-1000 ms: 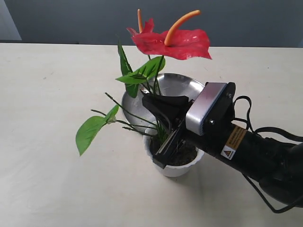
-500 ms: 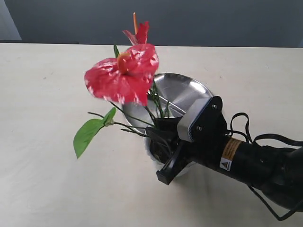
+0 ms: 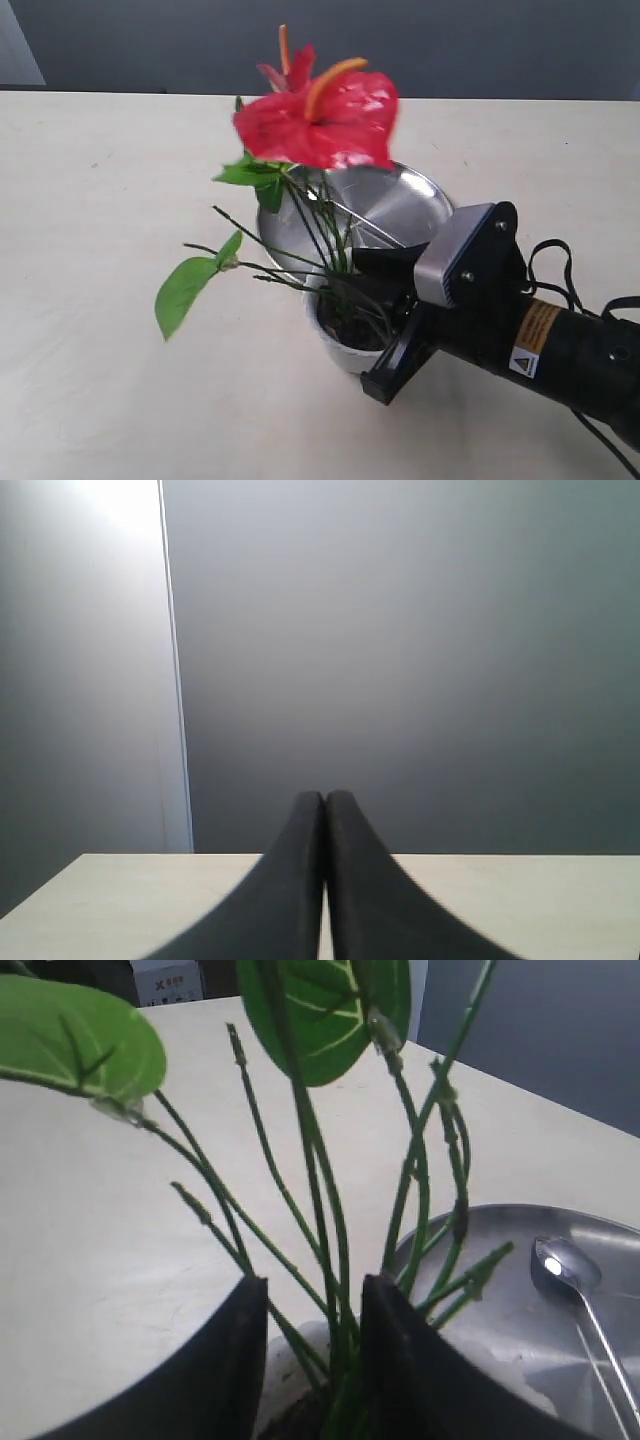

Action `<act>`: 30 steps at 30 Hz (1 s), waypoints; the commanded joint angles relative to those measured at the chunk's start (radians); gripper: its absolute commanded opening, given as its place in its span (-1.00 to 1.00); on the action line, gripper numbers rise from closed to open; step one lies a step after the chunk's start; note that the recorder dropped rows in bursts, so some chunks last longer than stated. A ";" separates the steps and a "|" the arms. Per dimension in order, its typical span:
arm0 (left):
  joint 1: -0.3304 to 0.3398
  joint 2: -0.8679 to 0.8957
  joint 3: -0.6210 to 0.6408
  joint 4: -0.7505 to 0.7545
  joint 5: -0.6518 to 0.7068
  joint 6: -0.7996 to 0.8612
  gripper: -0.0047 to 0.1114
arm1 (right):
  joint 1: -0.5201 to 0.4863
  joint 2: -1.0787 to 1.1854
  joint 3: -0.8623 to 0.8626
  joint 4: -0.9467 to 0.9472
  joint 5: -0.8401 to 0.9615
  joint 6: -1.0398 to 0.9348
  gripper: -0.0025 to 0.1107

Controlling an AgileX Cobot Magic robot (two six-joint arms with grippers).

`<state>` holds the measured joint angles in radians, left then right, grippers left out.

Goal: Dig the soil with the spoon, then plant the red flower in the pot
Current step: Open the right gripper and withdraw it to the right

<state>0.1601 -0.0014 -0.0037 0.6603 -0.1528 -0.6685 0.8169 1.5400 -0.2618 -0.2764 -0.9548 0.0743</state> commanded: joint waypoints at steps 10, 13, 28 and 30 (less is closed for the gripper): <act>-0.002 0.001 0.004 -0.001 -0.003 -0.002 -0.91 | -0.001 -0.181 0.075 0.002 0.115 0.060 -0.39; -0.002 0.001 0.004 -0.001 -0.003 -0.002 -0.91 | -0.001 -0.258 0.128 0.002 0.117 0.088 -0.39; -0.002 0.001 0.004 -0.001 -0.005 -0.002 -0.91 | -0.001 -0.759 0.262 -0.419 0.293 0.603 -0.84; -0.002 0.001 0.004 -0.001 -0.005 -0.002 -0.91 | -0.001 -0.819 0.262 -0.483 0.296 0.685 -0.91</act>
<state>0.1601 -0.0014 -0.0037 0.6603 -0.1528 -0.6685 0.8169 0.7946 -0.0073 -0.6381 -0.6721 0.6302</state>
